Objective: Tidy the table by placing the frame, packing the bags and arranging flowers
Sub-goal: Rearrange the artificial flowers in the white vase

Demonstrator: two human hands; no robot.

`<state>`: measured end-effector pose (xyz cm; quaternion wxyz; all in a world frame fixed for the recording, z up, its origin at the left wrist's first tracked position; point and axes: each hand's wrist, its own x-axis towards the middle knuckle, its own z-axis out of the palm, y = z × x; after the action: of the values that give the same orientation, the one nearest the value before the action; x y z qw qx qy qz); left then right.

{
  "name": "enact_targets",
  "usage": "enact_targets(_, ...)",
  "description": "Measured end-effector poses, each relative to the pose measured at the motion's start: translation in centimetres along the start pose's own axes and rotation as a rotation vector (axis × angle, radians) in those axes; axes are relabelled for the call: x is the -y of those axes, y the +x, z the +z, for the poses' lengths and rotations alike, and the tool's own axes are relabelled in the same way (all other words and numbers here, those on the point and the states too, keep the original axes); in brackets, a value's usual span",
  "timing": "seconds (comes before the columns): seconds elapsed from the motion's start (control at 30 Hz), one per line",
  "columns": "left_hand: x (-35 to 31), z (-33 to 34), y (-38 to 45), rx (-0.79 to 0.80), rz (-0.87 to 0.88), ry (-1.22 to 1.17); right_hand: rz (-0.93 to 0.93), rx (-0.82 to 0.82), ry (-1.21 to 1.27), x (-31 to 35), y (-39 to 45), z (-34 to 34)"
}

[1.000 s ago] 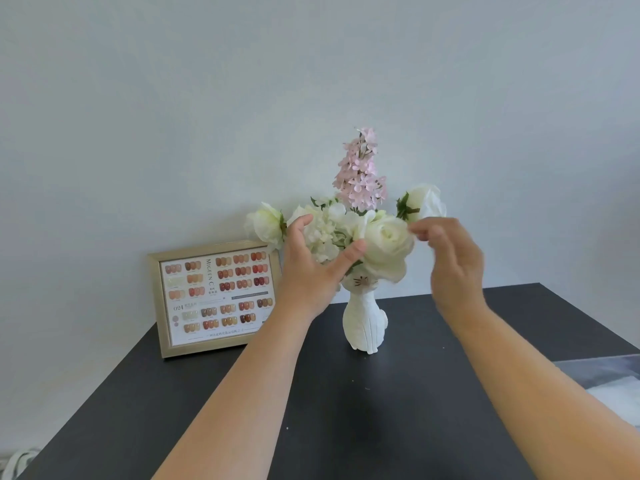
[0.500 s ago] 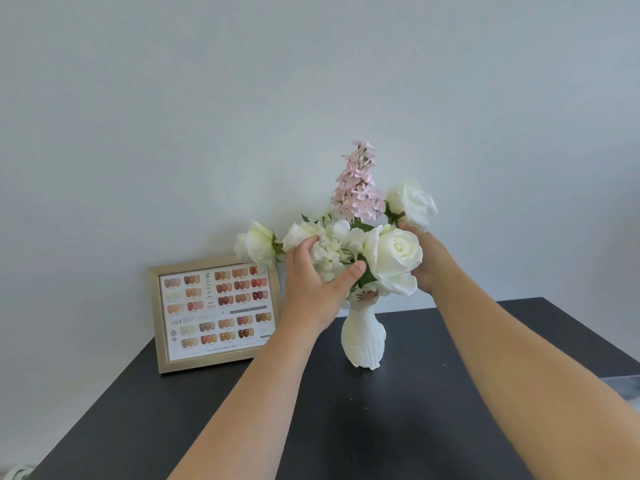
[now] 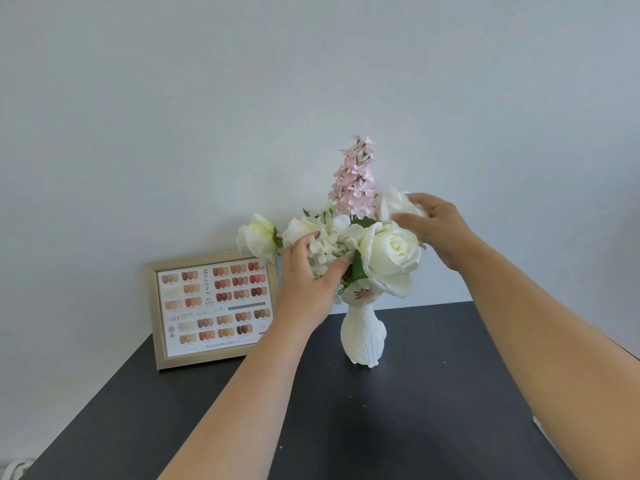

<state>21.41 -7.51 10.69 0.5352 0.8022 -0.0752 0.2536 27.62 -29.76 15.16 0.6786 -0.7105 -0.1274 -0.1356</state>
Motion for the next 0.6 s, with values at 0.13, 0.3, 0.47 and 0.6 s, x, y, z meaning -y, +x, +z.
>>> enact_targets(0.13,-0.1,0.4,0.0,0.098,-0.028,-0.061,0.053,0.070,-0.229,-0.1,-1.3,0.6)
enact_targets(0.3,0.1,-1.6,0.6,-0.071,0.174,-0.069,-0.039,-0.070,-0.146,0.8,-1.5,-0.4)
enact_targets(0.47,3.8,-4.5,4.3,-0.325,-0.482,-0.565,-0.156,-0.098,-0.127,1.8,-1.9,0.1)
enact_targets(0.6,5.9,-2.5,4.7,-0.022,-0.732,-0.739,-0.178,-0.016,-0.140,2.9,-1.3,1.0)
